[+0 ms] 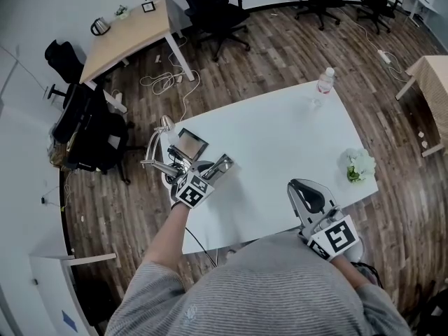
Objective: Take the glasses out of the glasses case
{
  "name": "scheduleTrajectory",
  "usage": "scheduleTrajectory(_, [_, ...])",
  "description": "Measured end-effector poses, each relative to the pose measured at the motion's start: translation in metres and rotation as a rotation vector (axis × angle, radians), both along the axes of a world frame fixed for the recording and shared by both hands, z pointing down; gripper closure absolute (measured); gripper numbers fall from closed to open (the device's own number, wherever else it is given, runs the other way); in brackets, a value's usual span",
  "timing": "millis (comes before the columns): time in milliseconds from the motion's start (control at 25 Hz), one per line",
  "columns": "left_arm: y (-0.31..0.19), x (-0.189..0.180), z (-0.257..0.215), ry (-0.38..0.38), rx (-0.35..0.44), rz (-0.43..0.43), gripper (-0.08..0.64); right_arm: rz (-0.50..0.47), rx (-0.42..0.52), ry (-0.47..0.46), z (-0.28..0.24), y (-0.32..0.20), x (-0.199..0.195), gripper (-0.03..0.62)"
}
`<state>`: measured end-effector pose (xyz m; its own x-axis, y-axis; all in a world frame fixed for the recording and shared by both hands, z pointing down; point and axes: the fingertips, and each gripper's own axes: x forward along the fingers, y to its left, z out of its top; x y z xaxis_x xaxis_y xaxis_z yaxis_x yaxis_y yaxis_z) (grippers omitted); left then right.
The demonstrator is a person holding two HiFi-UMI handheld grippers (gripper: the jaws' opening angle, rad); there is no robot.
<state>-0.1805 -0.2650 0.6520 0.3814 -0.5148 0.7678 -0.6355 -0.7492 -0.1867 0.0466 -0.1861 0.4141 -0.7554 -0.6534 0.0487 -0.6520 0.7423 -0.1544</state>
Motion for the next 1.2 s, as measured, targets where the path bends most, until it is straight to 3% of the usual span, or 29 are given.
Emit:
scheduleTrajectory(600, [-0.011, -0.005, 0.032, -0.081, -0.072, 0.000, 0.463, 0.039, -0.029, 0.007, 0.008, -0.007, 0.018, 0.575])
scheduleTrajectory(1200, [-0.024, -0.012, 0.075, -0.229, -0.166, -0.014, 0.465, 0.084, -0.059, 0.026, 0.017, -0.018, 0.038, 0.575])
